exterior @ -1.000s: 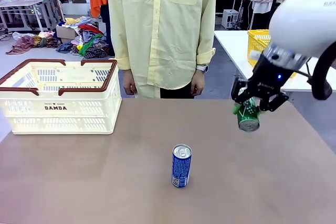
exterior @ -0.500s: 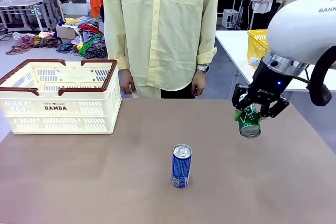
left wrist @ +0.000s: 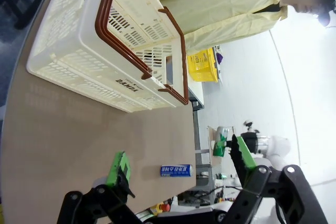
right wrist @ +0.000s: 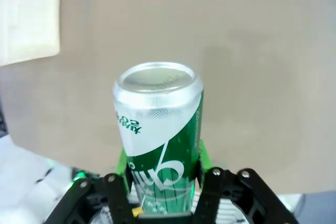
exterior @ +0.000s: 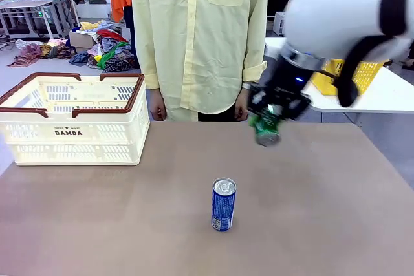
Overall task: Place the drinks into the Shopping basket.
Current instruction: Pick up one drink and place it into the Shopping basket.
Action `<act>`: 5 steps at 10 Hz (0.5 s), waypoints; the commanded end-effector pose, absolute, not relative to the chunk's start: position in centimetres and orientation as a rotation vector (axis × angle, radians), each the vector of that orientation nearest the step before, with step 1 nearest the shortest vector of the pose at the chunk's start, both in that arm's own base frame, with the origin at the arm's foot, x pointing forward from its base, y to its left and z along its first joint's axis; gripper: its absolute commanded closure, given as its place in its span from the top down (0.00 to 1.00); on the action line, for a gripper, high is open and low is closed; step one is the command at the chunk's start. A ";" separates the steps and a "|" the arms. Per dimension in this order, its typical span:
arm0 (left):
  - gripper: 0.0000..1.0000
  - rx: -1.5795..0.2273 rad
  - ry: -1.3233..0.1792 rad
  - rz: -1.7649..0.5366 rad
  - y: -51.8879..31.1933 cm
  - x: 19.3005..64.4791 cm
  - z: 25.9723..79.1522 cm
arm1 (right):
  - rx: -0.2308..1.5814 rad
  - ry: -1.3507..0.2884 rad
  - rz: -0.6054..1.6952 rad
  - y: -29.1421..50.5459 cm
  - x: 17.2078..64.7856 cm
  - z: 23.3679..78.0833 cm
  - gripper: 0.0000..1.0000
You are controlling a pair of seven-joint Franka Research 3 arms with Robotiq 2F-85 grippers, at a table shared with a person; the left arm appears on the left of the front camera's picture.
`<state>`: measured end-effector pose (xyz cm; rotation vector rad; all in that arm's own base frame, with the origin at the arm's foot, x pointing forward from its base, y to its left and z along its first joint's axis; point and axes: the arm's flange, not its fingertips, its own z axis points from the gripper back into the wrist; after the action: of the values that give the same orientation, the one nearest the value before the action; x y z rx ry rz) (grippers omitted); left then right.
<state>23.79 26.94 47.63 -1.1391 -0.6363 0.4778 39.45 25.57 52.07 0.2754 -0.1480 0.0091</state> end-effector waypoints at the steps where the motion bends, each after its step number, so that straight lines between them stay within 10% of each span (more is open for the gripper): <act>1: 1.00 -1.153 -0.657 0.462 27.1 23.8 47.6 | 0.270 -0.141 0.117 31.7 43.3 53.0 0.00; 5: 1.00 -1.153 -0.657 0.462 27.1 23.8 47.6 | 0.156 -0.020 0.167 43.6 44.7 46.3 0.00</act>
<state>23.80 26.94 47.63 -1.1392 -0.6363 0.4777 43.40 41.45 45.89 0.2096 -0.0296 0.1912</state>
